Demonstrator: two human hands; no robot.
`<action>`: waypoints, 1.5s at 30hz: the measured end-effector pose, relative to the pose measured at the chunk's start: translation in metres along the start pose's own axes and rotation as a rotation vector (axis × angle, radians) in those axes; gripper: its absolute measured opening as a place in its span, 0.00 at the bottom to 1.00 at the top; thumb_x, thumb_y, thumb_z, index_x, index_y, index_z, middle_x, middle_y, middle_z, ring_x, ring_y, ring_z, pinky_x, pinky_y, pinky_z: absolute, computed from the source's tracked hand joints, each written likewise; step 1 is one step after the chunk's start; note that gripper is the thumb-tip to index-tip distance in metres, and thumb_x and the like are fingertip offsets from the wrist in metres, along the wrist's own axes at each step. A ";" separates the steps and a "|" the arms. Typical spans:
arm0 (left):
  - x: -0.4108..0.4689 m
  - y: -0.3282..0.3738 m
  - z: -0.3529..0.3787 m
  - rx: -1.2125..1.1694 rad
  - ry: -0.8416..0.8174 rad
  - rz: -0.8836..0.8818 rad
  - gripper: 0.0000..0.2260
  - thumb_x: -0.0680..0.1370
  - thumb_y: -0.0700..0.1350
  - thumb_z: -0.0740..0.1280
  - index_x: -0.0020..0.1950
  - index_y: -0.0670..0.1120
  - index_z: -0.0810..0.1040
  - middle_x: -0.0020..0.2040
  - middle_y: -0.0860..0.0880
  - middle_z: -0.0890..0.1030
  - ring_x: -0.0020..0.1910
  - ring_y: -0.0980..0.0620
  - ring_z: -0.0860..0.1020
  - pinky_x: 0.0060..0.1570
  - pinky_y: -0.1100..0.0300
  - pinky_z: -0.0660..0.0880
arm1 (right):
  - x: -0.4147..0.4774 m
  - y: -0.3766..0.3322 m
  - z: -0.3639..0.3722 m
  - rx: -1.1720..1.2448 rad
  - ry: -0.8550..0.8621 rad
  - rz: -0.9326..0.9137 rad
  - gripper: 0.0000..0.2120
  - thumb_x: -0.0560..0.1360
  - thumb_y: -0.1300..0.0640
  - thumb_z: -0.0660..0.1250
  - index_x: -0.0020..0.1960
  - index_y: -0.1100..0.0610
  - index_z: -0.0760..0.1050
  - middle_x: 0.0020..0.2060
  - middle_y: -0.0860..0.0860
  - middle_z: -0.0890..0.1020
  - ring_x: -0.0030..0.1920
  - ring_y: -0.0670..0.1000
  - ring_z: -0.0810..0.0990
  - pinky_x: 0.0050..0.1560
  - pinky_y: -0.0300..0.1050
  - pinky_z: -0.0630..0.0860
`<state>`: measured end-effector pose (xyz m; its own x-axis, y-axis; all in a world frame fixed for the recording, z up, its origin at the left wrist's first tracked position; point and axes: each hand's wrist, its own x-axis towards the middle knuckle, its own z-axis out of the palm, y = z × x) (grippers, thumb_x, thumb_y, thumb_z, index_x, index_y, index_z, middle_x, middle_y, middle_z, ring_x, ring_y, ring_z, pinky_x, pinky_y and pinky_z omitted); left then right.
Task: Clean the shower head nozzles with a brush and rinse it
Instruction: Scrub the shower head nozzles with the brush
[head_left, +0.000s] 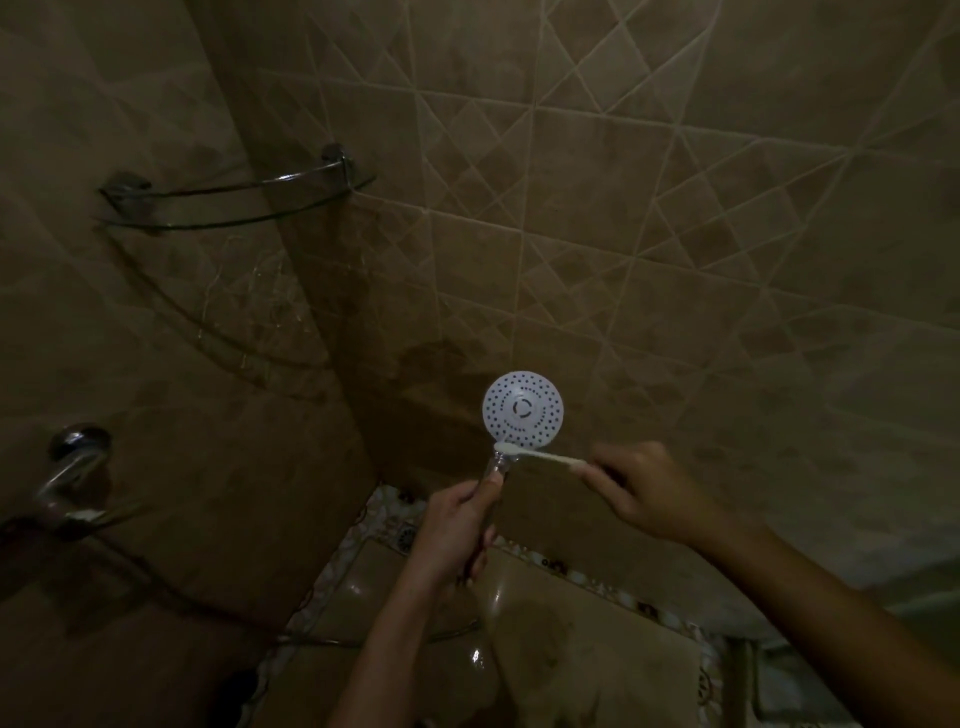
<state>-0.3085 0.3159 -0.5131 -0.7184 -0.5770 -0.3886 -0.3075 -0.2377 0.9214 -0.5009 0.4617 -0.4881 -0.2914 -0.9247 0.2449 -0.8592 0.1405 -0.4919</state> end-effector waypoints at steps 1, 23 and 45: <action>0.000 0.000 0.001 0.000 -0.002 -0.004 0.17 0.81 0.57 0.64 0.40 0.46 0.75 0.27 0.46 0.72 0.17 0.53 0.65 0.18 0.68 0.59 | 0.001 0.004 0.000 -0.031 0.014 0.021 0.12 0.80 0.52 0.66 0.38 0.50 0.75 0.25 0.39 0.71 0.27 0.40 0.74 0.27 0.29 0.63; 0.002 0.009 -0.006 -0.047 0.025 -0.059 0.21 0.81 0.56 0.63 0.51 0.37 0.77 0.26 0.47 0.71 0.16 0.52 0.64 0.21 0.66 0.59 | 0.013 0.022 -0.011 -0.090 0.428 0.363 0.12 0.81 0.54 0.66 0.41 0.56 0.82 0.27 0.43 0.73 0.25 0.42 0.70 0.29 0.27 0.61; 0.000 0.005 0.004 -0.151 -0.001 -0.110 0.18 0.80 0.59 0.64 0.49 0.44 0.79 0.26 0.49 0.71 0.18 0.53 0.64 0.21 0.66 0.58 | -0.013 0.013 0.003 -0.037 0.273 -0.011 0.13 0.80 0.53 0.64 0.40 0.57 0.80 0.30 0.43 0.74 0.28 0.41 0.70 0.32 0.25 0.64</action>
<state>-0.3129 0.3177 -0.5086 -0.6862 -0.5406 -0.4867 -0.2866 -0.4140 0.8640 -0.5077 0.4742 -0.5001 -0.3807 -0.7972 0.4686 -0.8762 0.1490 -0.4584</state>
